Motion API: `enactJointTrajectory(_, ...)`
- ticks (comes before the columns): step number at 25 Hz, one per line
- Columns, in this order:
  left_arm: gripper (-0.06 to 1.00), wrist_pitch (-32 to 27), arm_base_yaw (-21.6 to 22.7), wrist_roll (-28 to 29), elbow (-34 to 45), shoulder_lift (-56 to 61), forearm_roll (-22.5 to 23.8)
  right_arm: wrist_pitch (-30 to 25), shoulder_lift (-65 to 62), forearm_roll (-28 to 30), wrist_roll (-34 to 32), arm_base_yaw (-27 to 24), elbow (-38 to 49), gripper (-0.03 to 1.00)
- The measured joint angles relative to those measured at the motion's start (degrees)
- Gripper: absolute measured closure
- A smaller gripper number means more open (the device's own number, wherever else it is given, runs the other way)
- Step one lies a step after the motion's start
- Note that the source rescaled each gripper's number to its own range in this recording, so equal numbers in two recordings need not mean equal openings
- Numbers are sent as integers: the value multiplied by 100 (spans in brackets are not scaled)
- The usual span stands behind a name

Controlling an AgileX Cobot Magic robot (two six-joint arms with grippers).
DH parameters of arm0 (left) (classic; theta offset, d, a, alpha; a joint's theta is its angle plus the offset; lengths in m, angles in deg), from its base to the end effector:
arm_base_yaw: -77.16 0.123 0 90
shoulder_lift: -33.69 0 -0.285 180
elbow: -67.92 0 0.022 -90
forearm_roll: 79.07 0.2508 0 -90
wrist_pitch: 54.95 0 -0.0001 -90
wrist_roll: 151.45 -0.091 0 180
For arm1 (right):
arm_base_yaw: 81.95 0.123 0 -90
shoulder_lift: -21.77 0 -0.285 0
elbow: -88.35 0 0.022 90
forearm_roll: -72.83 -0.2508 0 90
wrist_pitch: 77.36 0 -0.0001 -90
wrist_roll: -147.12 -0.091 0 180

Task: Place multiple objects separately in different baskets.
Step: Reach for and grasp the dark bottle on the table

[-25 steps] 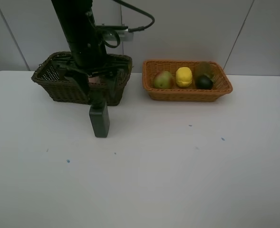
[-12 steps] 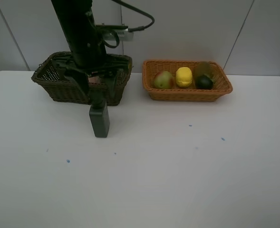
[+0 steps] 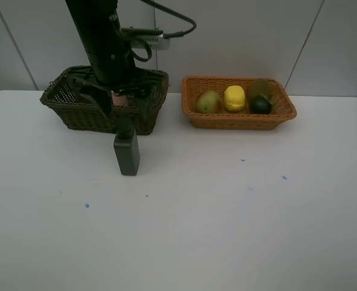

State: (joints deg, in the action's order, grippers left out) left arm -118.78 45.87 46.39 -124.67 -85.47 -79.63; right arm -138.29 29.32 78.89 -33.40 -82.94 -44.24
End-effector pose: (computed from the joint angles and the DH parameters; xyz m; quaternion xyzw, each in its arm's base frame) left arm 0.3419 -0.2087 0.2317 0.1149 0.9898 -0.0389 0.0742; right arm -0.0084 -0.0083 0.2830 0.0139 0.8462 -0.0550 0.5298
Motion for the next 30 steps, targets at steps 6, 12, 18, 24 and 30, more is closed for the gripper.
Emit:
enactJointTrajectory(6,2,36,0,0,0,0,-227,0,0,0,0,0,0,-2)
enactJointTrajectory(12,2,110,0,0,0,0,-227,0,0,0,0,0,0,-2)
enactJointTrajectory(18,2,152,-80,297,0,0,-195,0,0,0,0,0,0,-2)
enactJointTrajectory(24,2,320,-265,545,0,0,-73,0,0,0,0,0,0,-2)
enactJointTrajectory(30,2,328,-306,729,0,0,126,5,0,0,-18,0,0,-2)
